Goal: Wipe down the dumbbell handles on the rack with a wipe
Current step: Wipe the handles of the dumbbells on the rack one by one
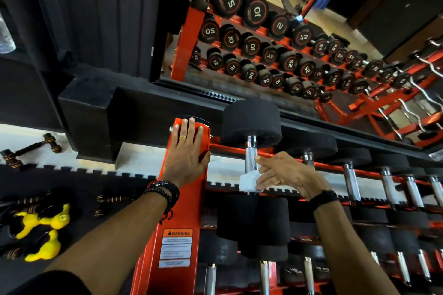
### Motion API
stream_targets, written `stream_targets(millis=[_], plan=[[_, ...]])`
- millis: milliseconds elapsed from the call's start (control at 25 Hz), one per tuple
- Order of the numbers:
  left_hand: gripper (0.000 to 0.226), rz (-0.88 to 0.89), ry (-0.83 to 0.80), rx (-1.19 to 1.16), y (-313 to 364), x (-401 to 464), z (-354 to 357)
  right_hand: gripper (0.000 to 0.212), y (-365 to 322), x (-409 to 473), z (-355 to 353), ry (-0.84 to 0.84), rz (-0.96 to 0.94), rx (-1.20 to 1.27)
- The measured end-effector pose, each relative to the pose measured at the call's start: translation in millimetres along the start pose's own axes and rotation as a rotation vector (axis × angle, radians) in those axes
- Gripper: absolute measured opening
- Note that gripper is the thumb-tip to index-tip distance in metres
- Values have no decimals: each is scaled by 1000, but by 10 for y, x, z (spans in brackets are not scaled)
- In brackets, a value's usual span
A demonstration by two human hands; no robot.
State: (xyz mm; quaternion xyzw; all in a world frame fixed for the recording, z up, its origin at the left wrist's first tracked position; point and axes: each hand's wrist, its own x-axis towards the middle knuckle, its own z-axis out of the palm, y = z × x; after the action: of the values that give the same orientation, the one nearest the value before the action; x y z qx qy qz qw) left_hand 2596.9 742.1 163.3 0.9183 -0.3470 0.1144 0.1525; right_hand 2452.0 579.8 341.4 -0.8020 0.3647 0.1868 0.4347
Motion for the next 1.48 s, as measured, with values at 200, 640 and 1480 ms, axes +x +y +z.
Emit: stream_targets(millis=[200, 640, 1480], plan=[[73, 0, -5, -10, -12, 0, 2, 58, 27, -2, 5, 7, -4, 7], [72, 0, 4, -21, -4, -8, -9, 65, 77, 158, 117, 50, 62, -256], [73, 2, -4, -10, 8, -14, -11, 87, 224, 278, 238, -10, 91, 329]])
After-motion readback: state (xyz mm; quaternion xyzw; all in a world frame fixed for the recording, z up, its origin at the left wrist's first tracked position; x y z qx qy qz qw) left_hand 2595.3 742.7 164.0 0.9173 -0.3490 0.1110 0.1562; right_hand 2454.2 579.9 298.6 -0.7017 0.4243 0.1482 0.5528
